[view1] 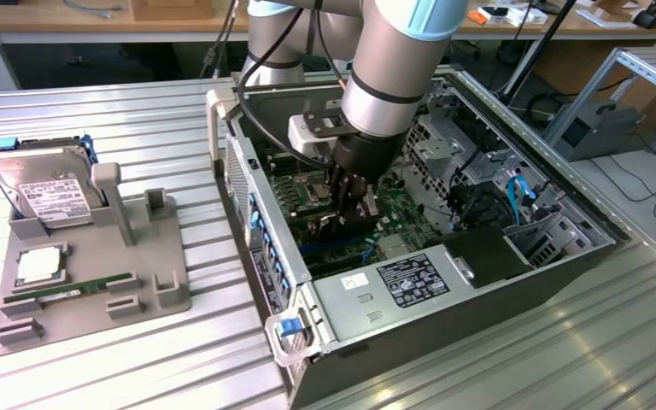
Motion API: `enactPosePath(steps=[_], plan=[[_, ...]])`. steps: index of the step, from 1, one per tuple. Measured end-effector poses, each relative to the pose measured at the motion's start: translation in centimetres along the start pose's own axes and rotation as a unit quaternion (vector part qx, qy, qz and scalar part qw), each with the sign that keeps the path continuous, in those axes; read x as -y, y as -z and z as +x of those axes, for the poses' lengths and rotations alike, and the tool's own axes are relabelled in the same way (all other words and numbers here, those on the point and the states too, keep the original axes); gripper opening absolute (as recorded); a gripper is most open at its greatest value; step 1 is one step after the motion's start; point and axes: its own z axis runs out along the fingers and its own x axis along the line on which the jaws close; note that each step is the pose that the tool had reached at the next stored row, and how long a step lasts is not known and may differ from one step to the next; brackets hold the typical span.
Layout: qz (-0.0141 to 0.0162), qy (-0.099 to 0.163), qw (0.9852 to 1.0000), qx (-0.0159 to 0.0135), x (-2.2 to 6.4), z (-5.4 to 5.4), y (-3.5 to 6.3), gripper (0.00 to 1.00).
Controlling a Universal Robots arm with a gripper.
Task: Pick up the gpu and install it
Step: 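Insert the gpu into the slot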
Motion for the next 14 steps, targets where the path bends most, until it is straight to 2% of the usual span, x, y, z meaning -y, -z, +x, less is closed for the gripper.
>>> enactPosePath(steps=[14], plan=[[-0.0002,0.005,1.0,-0.0008,0.02,-0.02,-0.28,0.27]])
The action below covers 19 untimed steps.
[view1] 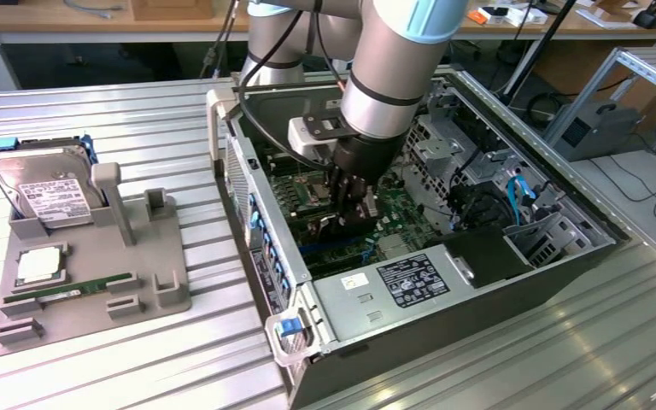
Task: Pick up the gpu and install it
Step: 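Insert the gpu into the slot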
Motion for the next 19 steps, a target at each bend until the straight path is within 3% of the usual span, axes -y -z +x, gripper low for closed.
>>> enactPosePath(steps=[19], plan=[[-0.0001,0.005,1.0,-0.0002,0.02,0.0,-0.29,0.27]])
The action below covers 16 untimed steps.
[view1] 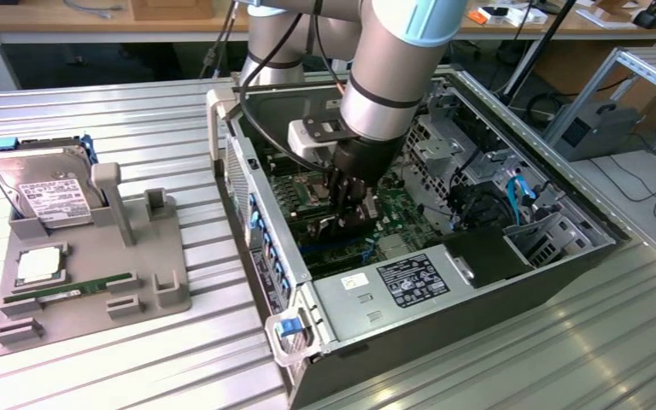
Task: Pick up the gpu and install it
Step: 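Insert the gpu into the slot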
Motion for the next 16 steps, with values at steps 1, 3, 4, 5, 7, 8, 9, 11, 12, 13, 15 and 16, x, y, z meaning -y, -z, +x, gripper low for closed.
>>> enactPosePath(steps=[1,3,4,5,7,8,9,11,12,13,15,16], plan=[[0.0,0.0,1.0,0.0,0.02,0.0,-0.04,0.27],[0.0,0.0,1.0,-0.0001,0.04,0.0,-0.13,0.27],[0.0,0.0,1.0,-0.0001,0.05,0.0,-0.2,0.27],[0.0,0.0,1.0,-0.0002,0.05,0.01,-0.23,0.27],[0.0,0.0,1.0,0.0,0.05,0.01,-0.25,0.27],[0.0,0.0,1.0,0.0,0.05,0.0,-0.25,0.27],[0.0,0.0,1.0,0.0,0.05,0.0,-0.25,0.27],[0.0003,0.0,1.0,0.0009,0.06,-0.02,-0.29,0.27],[0.0003,0.0,1.0,0.0008,0.06,-0.01,-0.32,0.28],[0.0001,0.0,1.0,0.0002,0.05,0.0,-0.27,0.34],[0.0,0.0,1.0,0.0001,0.05,0.0,-0.26,0.52],[0.0001,0.0,1.0,0.0002,0.05,0.0,-0.26,0.58]])
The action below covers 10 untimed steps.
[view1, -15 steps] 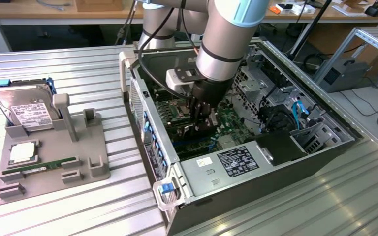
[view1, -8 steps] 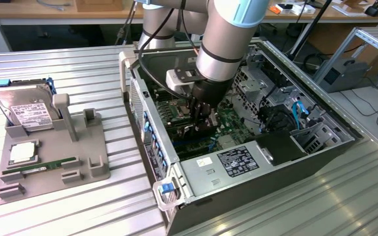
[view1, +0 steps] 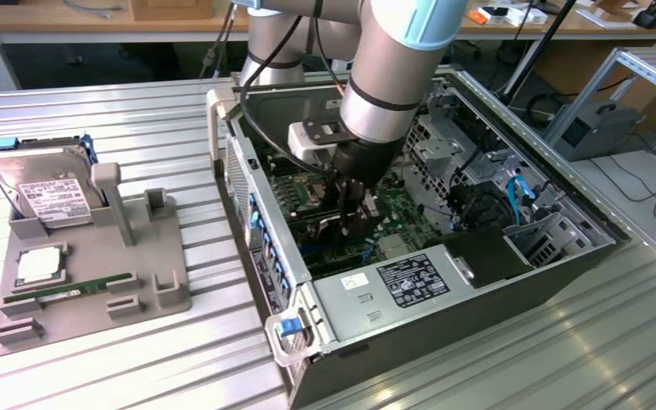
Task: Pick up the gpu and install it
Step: 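Insert the gpu into the slot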
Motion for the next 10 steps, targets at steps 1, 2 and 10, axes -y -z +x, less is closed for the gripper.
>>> enactPosePath(steps=[1,2,10], plan=[[0.0,0.0,1.0,-0.0001,0.0,0.0,0.01,0.64],[0.0,0.0,1.0,-0.0001,0.0,0.0,0.01,0.7],[0.002,0.0,1.0,-0.0015,-0.14,-0.8,3.27,0.56]])
